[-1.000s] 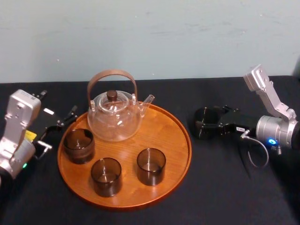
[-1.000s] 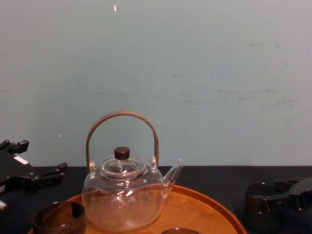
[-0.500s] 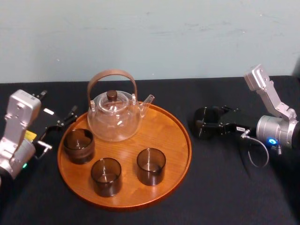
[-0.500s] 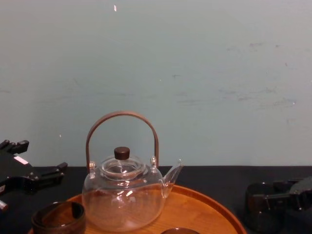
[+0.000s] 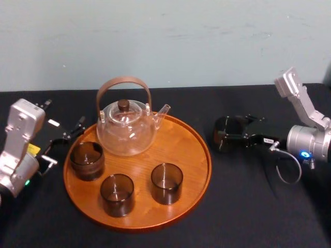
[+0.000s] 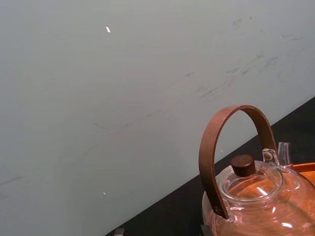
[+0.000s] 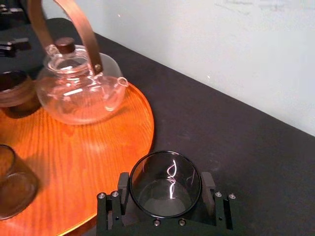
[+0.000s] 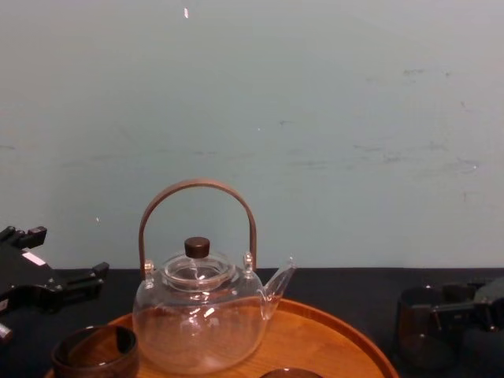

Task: Pick up the glass from the table and place it on the tray.

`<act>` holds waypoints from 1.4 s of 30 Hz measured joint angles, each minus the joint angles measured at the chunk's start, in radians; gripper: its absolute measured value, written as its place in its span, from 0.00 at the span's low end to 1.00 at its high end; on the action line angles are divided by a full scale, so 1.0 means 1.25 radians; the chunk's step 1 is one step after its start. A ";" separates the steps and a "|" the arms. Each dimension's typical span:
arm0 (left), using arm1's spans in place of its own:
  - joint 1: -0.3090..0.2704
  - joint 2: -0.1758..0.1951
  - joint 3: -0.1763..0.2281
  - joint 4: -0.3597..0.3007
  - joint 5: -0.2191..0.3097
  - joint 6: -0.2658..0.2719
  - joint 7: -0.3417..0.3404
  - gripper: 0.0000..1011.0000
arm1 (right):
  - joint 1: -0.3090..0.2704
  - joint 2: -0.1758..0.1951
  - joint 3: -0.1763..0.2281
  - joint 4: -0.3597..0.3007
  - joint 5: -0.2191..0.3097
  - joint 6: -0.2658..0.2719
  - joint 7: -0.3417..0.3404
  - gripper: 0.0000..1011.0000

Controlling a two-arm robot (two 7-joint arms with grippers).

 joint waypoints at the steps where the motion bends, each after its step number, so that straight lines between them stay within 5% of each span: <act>1: 0.000 0.000 0.000 0.000 0.000 0.000 0.000 0.99 | -0.002 0.003 0.000 -0.007 0.001 0.002 0.001 0.89; 20: 0.000 0.000 0.000 0.000 0.000 0.000 0.000 0.99 | -0.026 0.071 -0.001 -0.137 0.031 0.031 0.005 0.89; 42: 0.000 0.000 0.000 0.000 0.000 0.000 0.000 0.99 | 0.039 0.030 -0.082 -0.109 0.018 -0.001 0.056 0.89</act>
